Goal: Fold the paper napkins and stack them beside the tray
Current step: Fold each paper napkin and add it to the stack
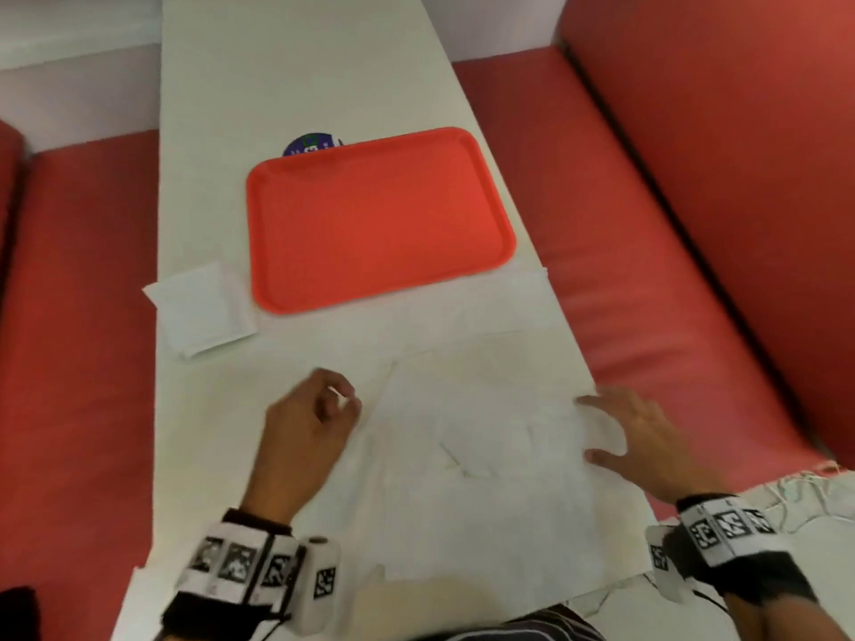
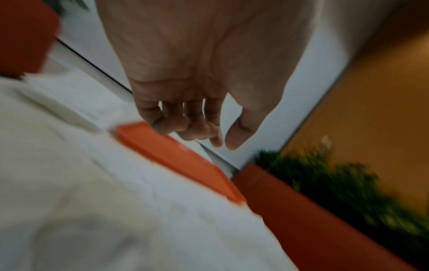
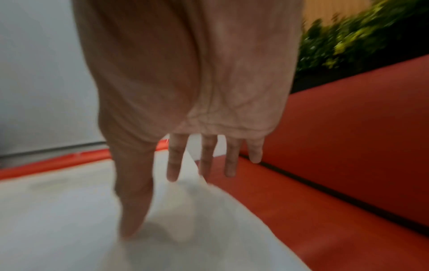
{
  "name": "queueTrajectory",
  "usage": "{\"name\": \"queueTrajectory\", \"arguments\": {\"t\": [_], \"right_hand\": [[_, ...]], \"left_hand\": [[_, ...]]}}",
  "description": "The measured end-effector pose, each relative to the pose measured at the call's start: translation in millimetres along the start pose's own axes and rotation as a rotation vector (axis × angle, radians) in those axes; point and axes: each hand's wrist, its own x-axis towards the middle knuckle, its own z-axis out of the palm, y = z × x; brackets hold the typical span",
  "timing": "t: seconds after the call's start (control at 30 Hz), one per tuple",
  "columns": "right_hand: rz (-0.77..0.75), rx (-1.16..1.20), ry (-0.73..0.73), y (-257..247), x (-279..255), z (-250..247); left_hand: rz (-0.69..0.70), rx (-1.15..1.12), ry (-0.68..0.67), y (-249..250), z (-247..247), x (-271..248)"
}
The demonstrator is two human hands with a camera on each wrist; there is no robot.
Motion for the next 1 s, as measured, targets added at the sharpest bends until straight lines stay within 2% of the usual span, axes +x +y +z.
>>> {"name": "queueTrajectory", "arguments": {"t": [0.1,0.17,0.23,0.3,0.37,0.47,0.53,0.6,0.7,0.8,0.9,1.0], "right_hand": [[-0.051,0.069,-0.003,13.7,7.6,6.9],[-0.063,0.178,0.001,18.0,12.2,4.1],[-0.063,0.181,0.02,19.5,17.4,-0.2],[-0.075,0.073,0.054,20.4,22.4,-4.3],[-0.069,0.035,0.014,17.5,24.1,-9.1],[-0.113,0.133,-0.089,4.9,15.7,-21.4],[-0.174,0.235,-0.094,-6.3,7.1,-35.7],[-0.263,0.433,-0.063,-21.5,-0.2,-51.4],[-0.363,0.923,0.007,-51.5,-9.3,-70.0],[-0.375,1.32,-0.019,-83.6,-18.1,-76.9],[-0.374,1.375,0.006,-101.7,-21.2,-71.3],[-0.382,1.344,0.048,-103.9,-21.1,-67.2]], "left_hand": [[0.042,0.025,-0.173,10.4,53.4,-17.7],[0.044,0.013,-0.23,17.0,76.1,-26.5],[0.04,0.025,-0.259,22.5,89.6,-31.8],[0.036,0.056,-0.277,25.5,95.5,-33.5],[0.029,0.078,-0.278,27.8,95.4,-33.5],[0.012,0.093,-0.253,32.6,89.5,-32.3],[0.007,0.097,-0.244,36.3,86.7,-32.9],[0.005,0.079,-0.227,42.6,85.9,-34.7],[-0.049,-0.074,-0.261,64.6,85.7,-38.9],[-0.12,-0.361,-0.345,94.1,82.0,-39.6],[-0.106,-0.601,-0.208,110.8,76.8,-35.4],[-0.09,-0.688,-0.068,118.2,65.6,-27.7]]}}
